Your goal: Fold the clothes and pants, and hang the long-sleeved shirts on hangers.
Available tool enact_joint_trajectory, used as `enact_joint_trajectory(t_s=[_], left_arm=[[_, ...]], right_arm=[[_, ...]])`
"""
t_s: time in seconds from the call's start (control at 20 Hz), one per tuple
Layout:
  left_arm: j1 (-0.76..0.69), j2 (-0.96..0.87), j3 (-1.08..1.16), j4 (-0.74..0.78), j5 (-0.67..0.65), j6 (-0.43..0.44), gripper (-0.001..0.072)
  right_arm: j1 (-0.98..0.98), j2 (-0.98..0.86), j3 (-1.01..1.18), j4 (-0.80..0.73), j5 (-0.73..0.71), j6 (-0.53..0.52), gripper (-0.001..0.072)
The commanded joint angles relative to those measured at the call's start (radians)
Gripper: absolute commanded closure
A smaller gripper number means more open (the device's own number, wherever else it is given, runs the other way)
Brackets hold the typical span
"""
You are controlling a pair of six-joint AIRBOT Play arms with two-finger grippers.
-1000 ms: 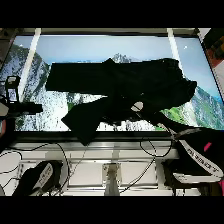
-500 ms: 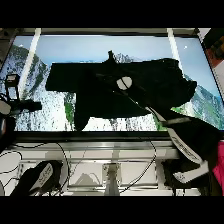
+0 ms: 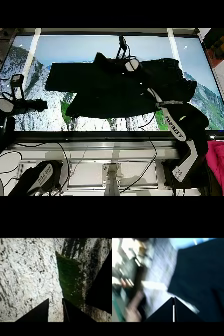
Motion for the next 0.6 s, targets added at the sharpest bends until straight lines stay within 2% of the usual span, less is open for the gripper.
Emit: enact_joint_trajectory(t_s=[0.0, 0.05, 0.2, 0.3, 0.4, 0.55], left_arm=[[-0.124, -0.002, 0.0, -0.063, -0.09, 0.171, 0.0521], [-0.19, -0.002, 0.0, -0.064, -0.09, 0.17, 0.0514], [-0.407, -0.014, 0.0, -0.058, -0.008, 0.17, 0.0287], [-0.548, -0.051, 0.0, -0.02, 0.104, 0.17, 0.0173], [-0.667, -0.104, 0.001, 0.072, 0.217, 0.17, 0.0133], [-0.811, -0.207, 0.001, 0.233, 0.417, 0.158, 0.0129]], right_arm=[[-0.136, 0.024, 0.008, -0.117, 0.409, -0.061, 0.0696], [-0.159, 0.038, 0.005, -0.124, 0.433, -0.079, 0.0696], [-0.203, 0.078, 0.005, -0.126, 0.476, -0.176, 0.0696], [-0.238, 0.09, 0.005, -0.125, 0.528, -0.202, 0.0696], [-0.294, 0.099, 0.006, -0.124, 0.579, -0.246, 0.0695], [-0.392, 0.1, 0.006, -0.124, 0.703, -0.29, 0.0695]])
